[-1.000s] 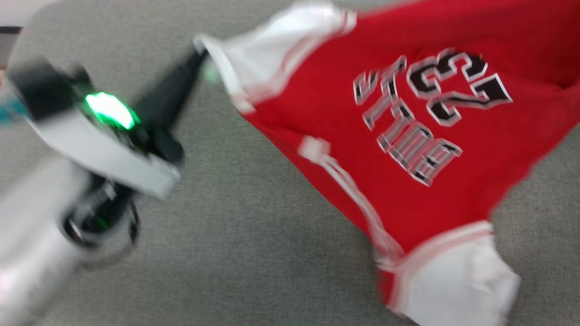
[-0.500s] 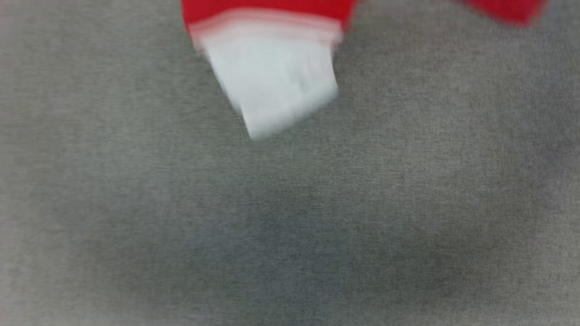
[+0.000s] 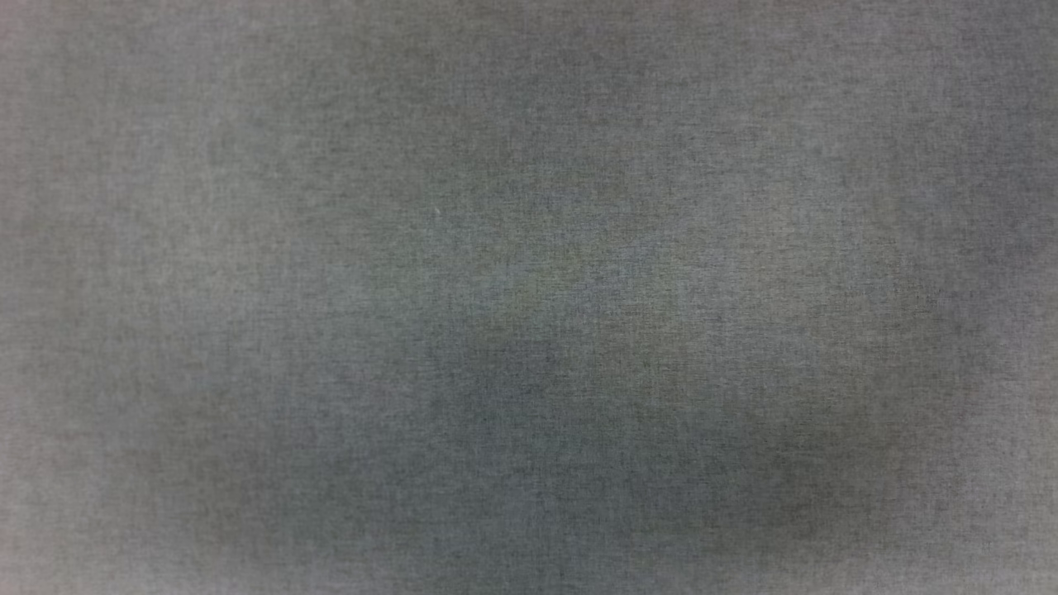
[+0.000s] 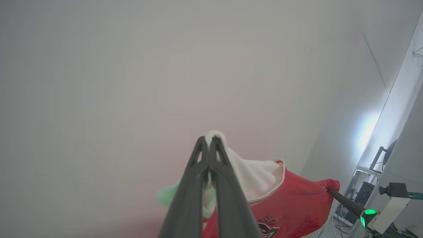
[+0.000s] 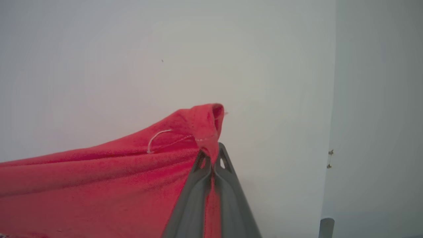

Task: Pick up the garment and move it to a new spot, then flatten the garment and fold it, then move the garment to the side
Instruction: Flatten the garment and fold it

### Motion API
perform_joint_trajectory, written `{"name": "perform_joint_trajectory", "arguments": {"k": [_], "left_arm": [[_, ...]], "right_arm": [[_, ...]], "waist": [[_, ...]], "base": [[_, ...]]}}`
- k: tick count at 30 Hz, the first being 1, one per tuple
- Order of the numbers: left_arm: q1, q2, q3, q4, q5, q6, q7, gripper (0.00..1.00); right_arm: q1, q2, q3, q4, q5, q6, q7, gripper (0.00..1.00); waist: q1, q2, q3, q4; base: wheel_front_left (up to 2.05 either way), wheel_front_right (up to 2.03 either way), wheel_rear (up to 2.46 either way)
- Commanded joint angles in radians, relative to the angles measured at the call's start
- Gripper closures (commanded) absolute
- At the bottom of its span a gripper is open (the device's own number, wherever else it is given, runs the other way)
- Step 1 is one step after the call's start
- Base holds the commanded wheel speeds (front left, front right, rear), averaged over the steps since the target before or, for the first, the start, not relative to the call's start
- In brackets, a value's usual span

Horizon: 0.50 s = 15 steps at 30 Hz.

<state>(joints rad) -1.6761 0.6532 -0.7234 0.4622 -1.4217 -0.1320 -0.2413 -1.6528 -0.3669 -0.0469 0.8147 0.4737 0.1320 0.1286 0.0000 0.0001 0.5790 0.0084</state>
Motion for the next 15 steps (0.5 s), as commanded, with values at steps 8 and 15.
{"name": "perform_joint_trajectory", "arguments": {"k": [8, 15], "left_arm": [[0.370, 0.031, -0.001, -0.245, -0.132, 0.002, -0.021, 1.00], [0.753, -0.040, 0.198, -0.391, -0.103, 0.002, -0.023, 1.00]], "right_arm": [[0.264, -0.079, 0.153, -0.088, 0.182, -0.002, 0.104, 1.00], [0.562, -0.163, 0.216, -0.295, 0.353, -0.002, 0.223, 1.00]], "waist": [[0.0000, -0.0001, -0.013, 0.018], [0.0000, -0.0001, -0.057, 0.021]], "base": [[0.00, 0.00, 0.00], [0.00, 0.00, 0.00]]}}
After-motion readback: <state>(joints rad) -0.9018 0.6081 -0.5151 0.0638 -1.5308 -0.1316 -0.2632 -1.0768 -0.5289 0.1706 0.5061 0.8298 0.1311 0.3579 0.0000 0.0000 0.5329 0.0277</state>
